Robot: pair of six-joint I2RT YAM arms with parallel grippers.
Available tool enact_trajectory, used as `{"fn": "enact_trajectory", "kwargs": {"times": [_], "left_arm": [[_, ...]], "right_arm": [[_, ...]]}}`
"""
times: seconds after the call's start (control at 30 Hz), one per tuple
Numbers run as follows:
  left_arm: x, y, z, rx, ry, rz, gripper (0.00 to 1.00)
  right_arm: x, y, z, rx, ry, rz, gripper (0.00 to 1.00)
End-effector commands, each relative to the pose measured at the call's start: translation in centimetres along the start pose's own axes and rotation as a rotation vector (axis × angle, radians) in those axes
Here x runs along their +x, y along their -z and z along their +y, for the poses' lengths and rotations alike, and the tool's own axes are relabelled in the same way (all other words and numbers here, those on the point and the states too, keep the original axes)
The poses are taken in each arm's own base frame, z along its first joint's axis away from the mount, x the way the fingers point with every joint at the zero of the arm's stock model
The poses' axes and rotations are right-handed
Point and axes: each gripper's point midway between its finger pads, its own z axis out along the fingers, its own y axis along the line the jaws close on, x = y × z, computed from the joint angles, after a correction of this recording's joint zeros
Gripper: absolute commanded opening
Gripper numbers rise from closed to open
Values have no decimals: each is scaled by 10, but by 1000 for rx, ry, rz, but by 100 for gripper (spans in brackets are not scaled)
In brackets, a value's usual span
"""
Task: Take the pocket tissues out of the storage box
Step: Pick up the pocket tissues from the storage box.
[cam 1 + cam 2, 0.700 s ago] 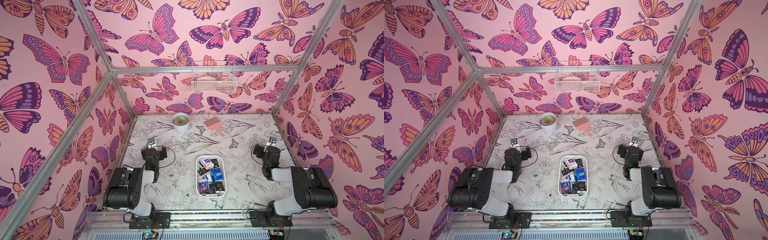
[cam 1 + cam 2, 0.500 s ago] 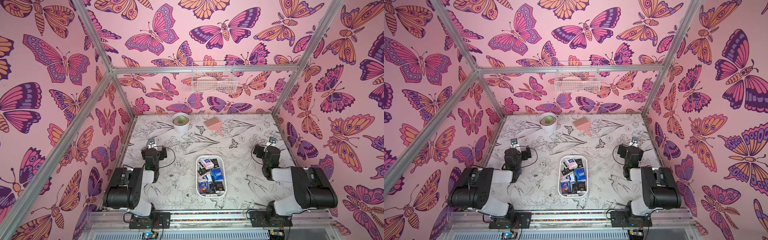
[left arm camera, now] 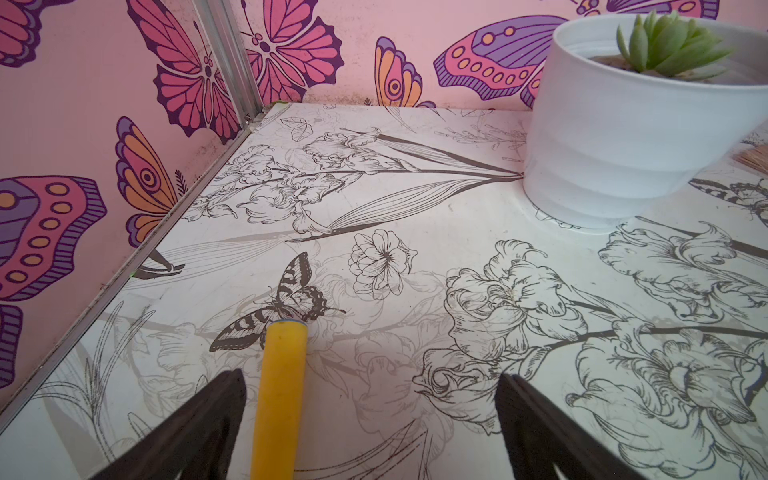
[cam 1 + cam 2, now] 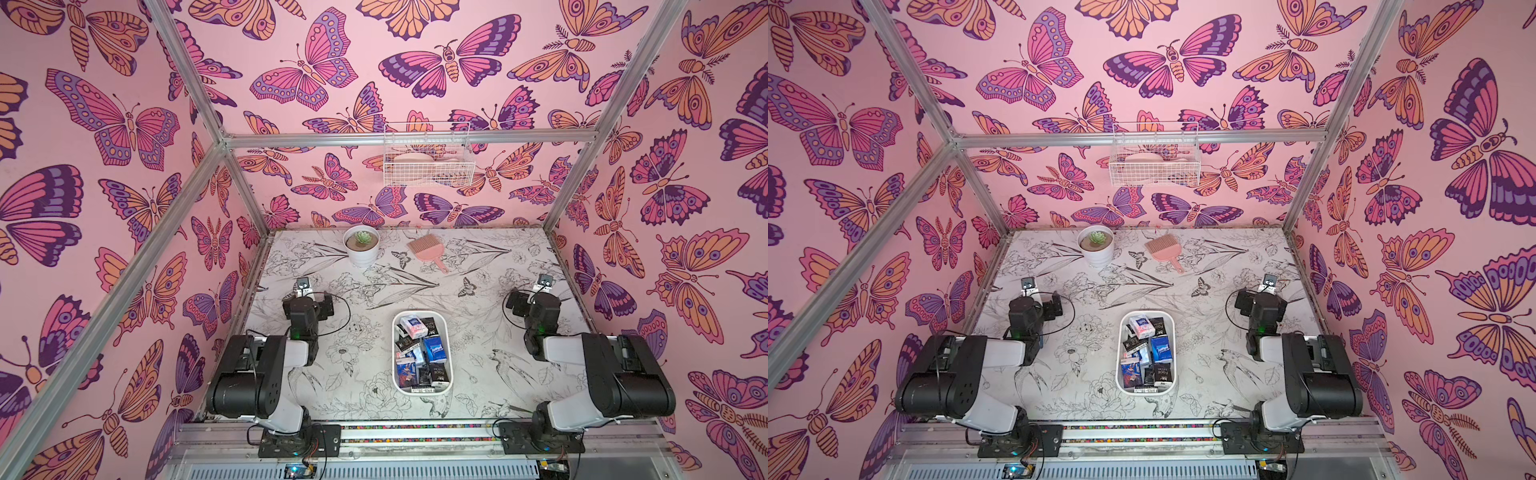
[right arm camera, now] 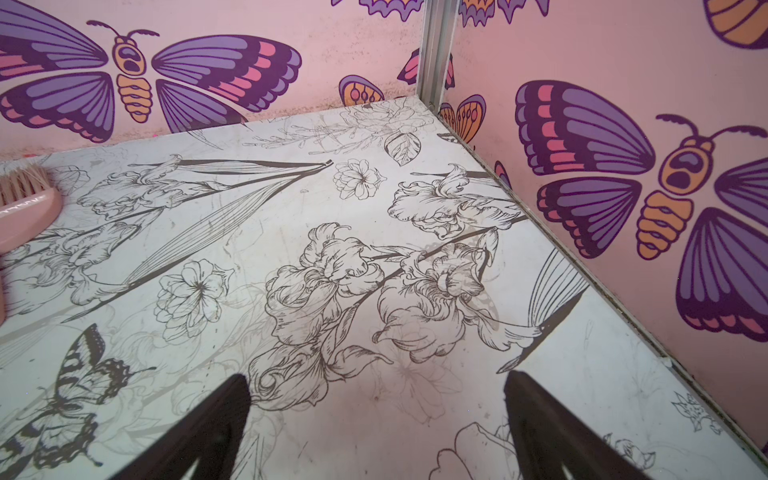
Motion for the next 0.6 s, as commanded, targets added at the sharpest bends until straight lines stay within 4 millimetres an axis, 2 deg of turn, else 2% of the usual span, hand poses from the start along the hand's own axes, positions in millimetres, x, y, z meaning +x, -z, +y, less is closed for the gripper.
{"fn": "enact_trajectory", "kwargs": {"times": [0.0, 0.03, 0.07, 0.17, 0.3, 0.4, 0.47, 0.5, 0.53, 0.57], "left_arm": [[-7, 0, -7, 26, -27, -18, 100], [-5, 1, -10, 26, -38, -4, 100], [-6, 0, -10, 24, -39, -13, 100], [-8, 3, -11, 4, -50, -32, 100], [-8, 5, -12, -5, -59, -42, 100], [-8, 4, -13, 2, -59, -35, 99], [-9, 2, -20, 68, -68, 2, 97], [-22, -1, -24, 84, -87, 2, 96], [-12, -4, -32, 107, -145, 152, 95], [-23, -5, -44, 170, -181, 209, 94]], "right_arm": [[-17, 2, 0, -4, -23, -58, 99], [-15, 4, 3, -12, 4, 2, 99], [-22, 6, 1, 4, 10, 46, 99], [-49, 17, 8, -24, 24, 61, 99], [-63, 30, 18, -80, -19, 83, 99], [-63, 33, 25, -104, -20, 101, 99], [-58, 30, 27, -108, -12, 129, 99], [-54, 27, 28, -107, -7, 139, 99], [-50, 24, 28, -105, -7, 154, 99], [-48, 21, 31, -115, -13, 162, 99]]}}
